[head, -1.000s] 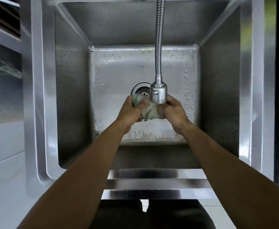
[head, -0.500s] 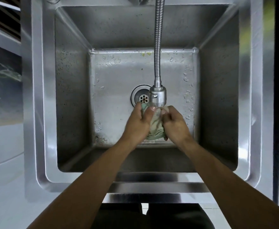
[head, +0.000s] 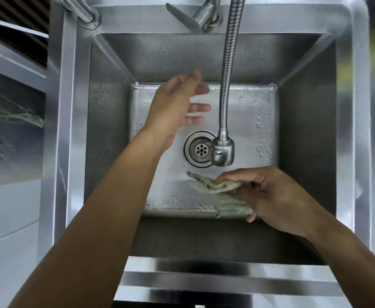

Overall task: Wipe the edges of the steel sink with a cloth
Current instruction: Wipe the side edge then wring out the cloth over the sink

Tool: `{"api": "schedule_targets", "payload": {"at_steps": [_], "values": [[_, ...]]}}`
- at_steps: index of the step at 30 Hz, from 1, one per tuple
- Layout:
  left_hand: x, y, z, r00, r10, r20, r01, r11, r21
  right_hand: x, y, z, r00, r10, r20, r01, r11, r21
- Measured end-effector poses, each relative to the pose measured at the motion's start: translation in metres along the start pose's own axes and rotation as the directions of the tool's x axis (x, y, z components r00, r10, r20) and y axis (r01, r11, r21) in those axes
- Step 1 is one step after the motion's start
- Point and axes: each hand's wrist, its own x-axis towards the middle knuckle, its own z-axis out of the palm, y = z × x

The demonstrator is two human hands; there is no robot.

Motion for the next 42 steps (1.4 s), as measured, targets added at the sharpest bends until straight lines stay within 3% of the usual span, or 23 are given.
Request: {"api": "schedule_targets", "payload": {"at_steps": [4,9,15,17,18,21,23,25,27,29,31,32,33,34,36,39,42], "values": [[0.021,0.026,0.017,0.994,0.081,-0.072,-0.088,0.991,-0.099,0.008,-0.007,0.007,0.999,-0.037,0.012,0.037,0.998,-0.057],[0.041,0.035,0.028,0.975,0.118,-0.187,-0.149,0.976,-0.160,0.020,-0.014,0.009,0.999,0.017,0.036,-0.013,0.993,-0.116],[0.057,0.028,0.031,0.932,0.262,-0.249,-0.311,0.934,-0.179,0.032,-0.019,0.009,0.999,0.043,0.025,-0.038,0.986,-0.162],[0.062,0.019,0.031,0.865,0.403,-0.299,-0.435,0.899,-0.046,0.035,-0.022,0.009,0.999,0.039,0.015,-0.037,0.989,-0.141],[0.066,0.014,0.029,0.798,0.514,-0.316,-0.521,0.851,0.068,0.036,-0.023,0.009,0.999,0.035,0.012,-0.033,0.992,-0.125],[0.077,0.004,0.020,0.595,0.769,-0.234,-0.657,0.633,0.410,0.037,-0.024,0.010,1.000,0.012,0.005,-0.012,0.998,-0.062],[0.086,0.002,0.010,0.543,0.824,-0.160,-0.625,0.524,0.579,0.037,-0.025,0.010,1.000,0.000,-0.003,0.000,1.000,0.012],[0.086,0.003,0.004,0.543,0.829,-0.132,-0.574,0.481,0.662,0.036,-0.028,0.008,1.000,0.023,0.008,-0.024,0.995,0.100],[0.074,0.000,0.003,0.593,0.795,-0.131,-0.585,0.537,0.609,0.036,-0.032,0.007,1.000,0.030,-0.003,-0.029,0.984,0.176],[0.053,-0.012,0.001,0.723,0.666,-0.182,-0.554,0.717,0.423,0.037,-0.035,0.008,0.999,-0.008,-0.035,0.017,0.969,0.247],[0.032,-0.030,-0.008,0.922,0.367,-0.120,-0.333,0.913,0.233,0.038,-0.038,0.009,0.997,-0.021,-0.080,0.046,0.941,0.334],[0.023,-0.038,-0.016,0.985,0.174,-0.004,-0.171,0.971,0.167,0.039,-0.039,0.009,0.996,-0.020,-0.090,0.053,0.924,0.377],[0.016,-0.048,-0.026,0.992,-0.001,0.127,-0.013,0.993,0.115,0.040,-0.039,0.008,0.995,-0.021,-0.101,0.061,0.906,0.419],[0.009,-0.055,-0.036,0.957,-0.140,0.253,0.129,0.990,0.058,0.041,-0.040,0.008,0.993,-0.023,-0.116,0.074,0.886,0.457],[-0.005,-0.062,-0.053,0.858,-0.261,0.443,0.306,0.951,-0.032,0.044,-0.038,0.005,0.988,-0.027,-0.152,0.105,0.840,0.533],[-0.018,-0.063,-0.065,0.794,-0.202,0.573,0.280,0.959,-0.049,0.046,-0.037,0.000,0.980,-0.044,-0.193,0.153,0.787,0.598],[-0.026,-0.051,-0.066,0.842,-0.134,0.522,0.194,0.979,-0.062,0.044,-0.036,-0.005,0.978,-0.078,-0.194,0.186,0.749,0.636]]}}
